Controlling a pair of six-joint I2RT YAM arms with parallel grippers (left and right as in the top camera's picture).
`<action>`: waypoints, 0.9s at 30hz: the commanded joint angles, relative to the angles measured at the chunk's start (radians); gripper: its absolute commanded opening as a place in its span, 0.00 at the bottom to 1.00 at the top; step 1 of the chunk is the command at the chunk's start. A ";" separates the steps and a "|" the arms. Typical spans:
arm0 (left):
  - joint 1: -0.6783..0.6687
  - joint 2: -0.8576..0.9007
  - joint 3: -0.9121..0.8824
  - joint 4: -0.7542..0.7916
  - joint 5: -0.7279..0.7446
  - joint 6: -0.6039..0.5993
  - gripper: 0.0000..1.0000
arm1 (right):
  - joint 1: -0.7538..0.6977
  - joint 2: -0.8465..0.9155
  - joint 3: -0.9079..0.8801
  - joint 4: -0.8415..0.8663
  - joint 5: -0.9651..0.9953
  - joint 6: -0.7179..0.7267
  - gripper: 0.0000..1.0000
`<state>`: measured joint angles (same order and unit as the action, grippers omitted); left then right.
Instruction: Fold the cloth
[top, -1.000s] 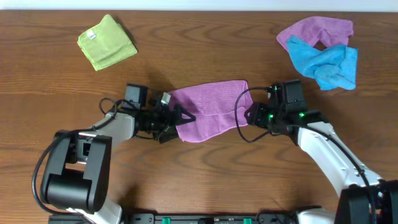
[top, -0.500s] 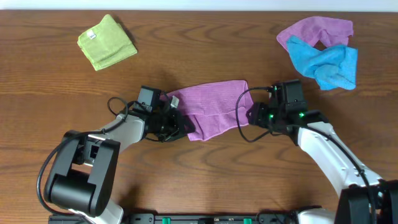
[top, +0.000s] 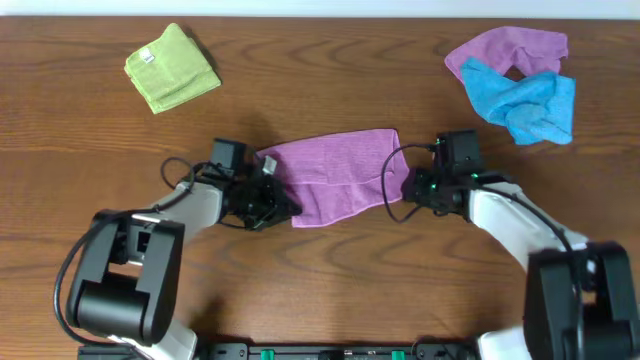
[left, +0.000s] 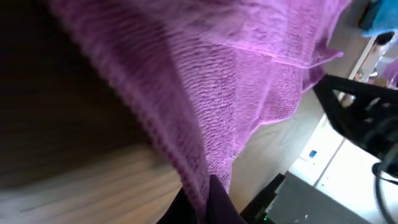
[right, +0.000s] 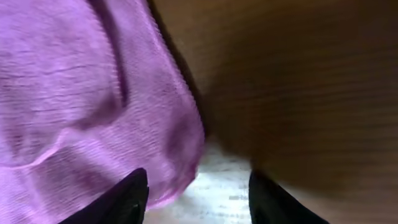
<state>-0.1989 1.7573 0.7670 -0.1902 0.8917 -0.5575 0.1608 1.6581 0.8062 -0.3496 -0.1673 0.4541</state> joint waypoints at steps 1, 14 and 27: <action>0.034 -0.006 -0.005 -0.030 0.028 0.055 0.06 | -0.007 0.037 -0.009 0.023 -0.029 -0.018 0.52; 0.070 -0.006 -0.005 -0.046 0.041 0.082 0.06 | -0.007 0.130 -0.009 0.106 -0.130 -0.018 0.41; 0.126 -0.006 -0.003 -0.045 0.053 0.079 0.06 | -0.006 0.135 -0.009 0.039 -0.219 -0.052 0.34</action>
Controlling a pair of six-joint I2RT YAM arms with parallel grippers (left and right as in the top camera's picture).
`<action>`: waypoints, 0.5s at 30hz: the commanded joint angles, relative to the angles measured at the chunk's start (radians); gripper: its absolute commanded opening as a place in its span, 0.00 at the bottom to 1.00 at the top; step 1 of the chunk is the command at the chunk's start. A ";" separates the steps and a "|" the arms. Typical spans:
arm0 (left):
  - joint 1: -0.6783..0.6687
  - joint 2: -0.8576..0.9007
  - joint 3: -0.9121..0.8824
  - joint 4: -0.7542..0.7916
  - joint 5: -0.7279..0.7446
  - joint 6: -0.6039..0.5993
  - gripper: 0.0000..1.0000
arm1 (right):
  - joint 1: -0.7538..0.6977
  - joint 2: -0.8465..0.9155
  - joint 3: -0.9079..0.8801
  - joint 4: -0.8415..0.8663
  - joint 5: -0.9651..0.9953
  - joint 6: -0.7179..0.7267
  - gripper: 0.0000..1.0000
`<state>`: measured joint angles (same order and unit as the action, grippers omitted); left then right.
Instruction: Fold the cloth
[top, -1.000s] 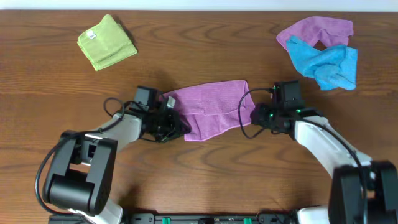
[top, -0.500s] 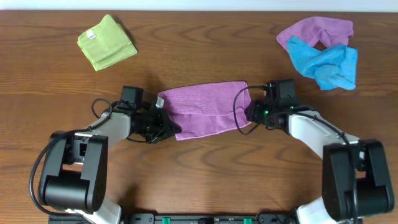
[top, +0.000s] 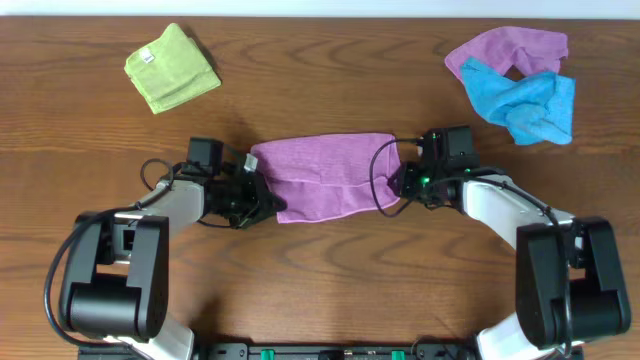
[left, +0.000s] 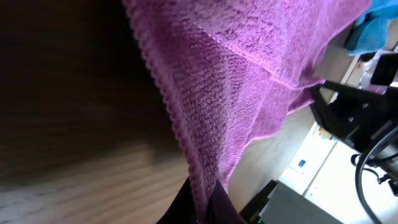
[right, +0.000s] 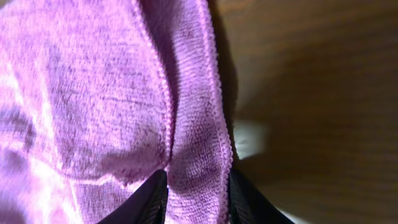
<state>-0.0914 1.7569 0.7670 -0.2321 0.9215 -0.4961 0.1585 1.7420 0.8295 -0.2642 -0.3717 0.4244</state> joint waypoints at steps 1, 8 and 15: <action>0.021 -0.005 -0.003 -0.003 0.024 0.018 0.06 | -0.003 0.051 -0.032 -0.062 -0.015 -0.023 0.33; 0.033 -0.005 0.002 -0.003 0.030 0.018 0.06 | -0.002 0.051 -0.032 -0.121 -0.052 -0.086 0.37; 0.034 -0.005 0.015 -0.003 0.038 0.018 0.06 | -0.001 0.051 -0.032 -0.130 -0.085 -0.127 0.34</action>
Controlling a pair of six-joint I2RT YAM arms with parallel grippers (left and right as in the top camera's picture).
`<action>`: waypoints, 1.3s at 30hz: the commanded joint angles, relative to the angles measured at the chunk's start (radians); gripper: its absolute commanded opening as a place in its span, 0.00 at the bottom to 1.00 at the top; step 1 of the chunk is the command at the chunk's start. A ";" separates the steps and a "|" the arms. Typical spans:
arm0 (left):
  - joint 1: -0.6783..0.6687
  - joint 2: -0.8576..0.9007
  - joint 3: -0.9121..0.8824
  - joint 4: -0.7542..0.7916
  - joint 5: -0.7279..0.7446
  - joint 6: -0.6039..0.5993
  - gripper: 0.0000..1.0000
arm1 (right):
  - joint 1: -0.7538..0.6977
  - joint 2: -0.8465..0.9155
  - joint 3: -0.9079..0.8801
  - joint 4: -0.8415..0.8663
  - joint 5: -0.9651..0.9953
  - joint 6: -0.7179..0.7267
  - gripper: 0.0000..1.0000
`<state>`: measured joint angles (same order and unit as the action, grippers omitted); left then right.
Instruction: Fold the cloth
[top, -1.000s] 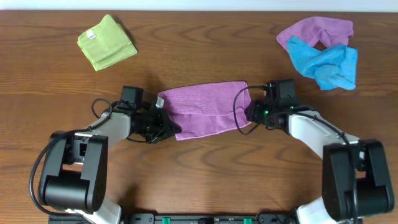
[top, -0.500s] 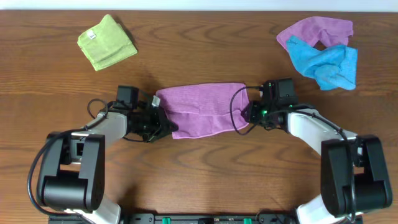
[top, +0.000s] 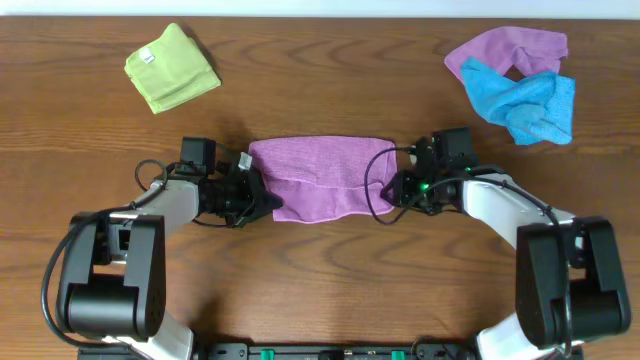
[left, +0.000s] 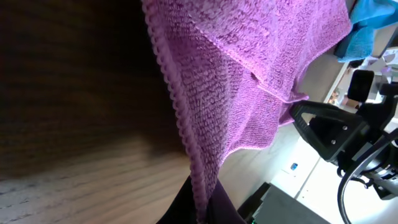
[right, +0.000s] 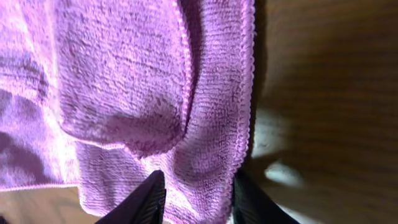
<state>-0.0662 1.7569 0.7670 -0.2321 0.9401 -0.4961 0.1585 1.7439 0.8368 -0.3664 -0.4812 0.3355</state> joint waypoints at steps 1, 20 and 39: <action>0.009 -0.005 0.016 -0.002 0.019 0.018 0.06 | 0.000 0.050 -0.040 -0.032 0.024 -0.039 0.30; 0.009 -0.019 0.274 -0.062 0.192 -0.088 0.06 | -0.017 -0.259 0.087 -0.099 -0.095 -0.063 0.01; 0.008 -0.025 0.676 -0.111 0.133 -0.139 0.06 | -0.017 -0.429 0.272 -0.098 0.011 -0.003 0.01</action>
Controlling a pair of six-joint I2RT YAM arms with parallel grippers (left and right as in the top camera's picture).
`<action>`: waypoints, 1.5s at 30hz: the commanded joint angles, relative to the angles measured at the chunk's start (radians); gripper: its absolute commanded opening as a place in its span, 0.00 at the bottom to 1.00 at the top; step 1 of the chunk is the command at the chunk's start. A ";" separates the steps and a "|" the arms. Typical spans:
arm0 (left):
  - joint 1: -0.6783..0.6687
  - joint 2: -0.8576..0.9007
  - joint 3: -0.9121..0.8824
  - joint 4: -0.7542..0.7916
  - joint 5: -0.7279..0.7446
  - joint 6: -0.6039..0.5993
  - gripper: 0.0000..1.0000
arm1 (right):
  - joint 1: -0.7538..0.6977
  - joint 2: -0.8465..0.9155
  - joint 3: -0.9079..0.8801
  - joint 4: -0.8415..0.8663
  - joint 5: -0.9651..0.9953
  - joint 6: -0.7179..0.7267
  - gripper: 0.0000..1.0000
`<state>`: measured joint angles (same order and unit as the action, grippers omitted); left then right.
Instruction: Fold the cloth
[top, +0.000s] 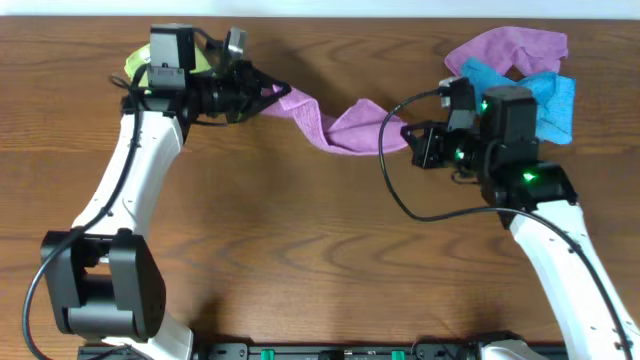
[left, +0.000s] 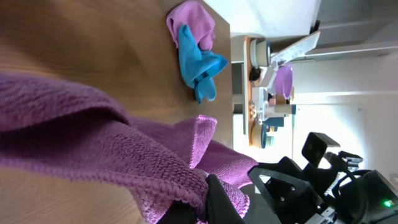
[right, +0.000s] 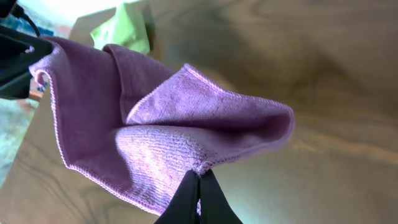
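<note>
The purple cloth (top: 345, 125) hangs off the table, sagging in a loose band between my two grippers. My left gripper (top: 281, 93) is shut on its left end, high at the far left; in the left wrist view the cloth (left: 124, 155) bunches over the left gripper (left: 202, 190). My right gripper (top: 410, 142) is shut on the right end. The right wrist view shows the cloth (right: 155, 143) pinched at a corner by the right gripper (right: 198, 179), its folds drooping toward the left arm.
A folded green cloth (top: 137, 62) lies at the far left, mostly behind my left arm. A crumpled purple cloth (top: 510, 45) and blue cloth (top: 555, 105) lie at the far right, partly behind my right arm. The wooden table (top: 300, 260) stretches below.
The cloth lay flat on the table between both grippers; now both grippers are raised and farther back, and the cloth hangs between them off the wood.
At first the cloth lay skewed, my left gripper shut on its left corner and the right open beside its right edge. Then the right fingers stood round that edge and the cloth lay straighter and flat. Now both hold it in the air.
</note>
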<state>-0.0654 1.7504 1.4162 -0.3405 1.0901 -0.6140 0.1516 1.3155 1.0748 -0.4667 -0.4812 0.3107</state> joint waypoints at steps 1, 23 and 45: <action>0.007 -0.018 0.027 -0.003 -0.016 -0.023 0.06 | -0.010 -0.001 0.036 0.002 0.010 0.027 0.01; 0.046 -0.103 0.097 0.035 -0.078 -0.112 0.06 | -0.049 -0.048 0.103 0.099 0.067 0.091 0.01; 0.014 0.044 0.097 0.273 -0.290 -0.099 0.06 | -0.055 0.230 0.166 0.359 0.152 0.064 0.01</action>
<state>-0.0517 1.7519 1.4952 -0.0944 0.8196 -0.7177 0.1078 1.5112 1.1839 -0.1143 -0.3653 0.3931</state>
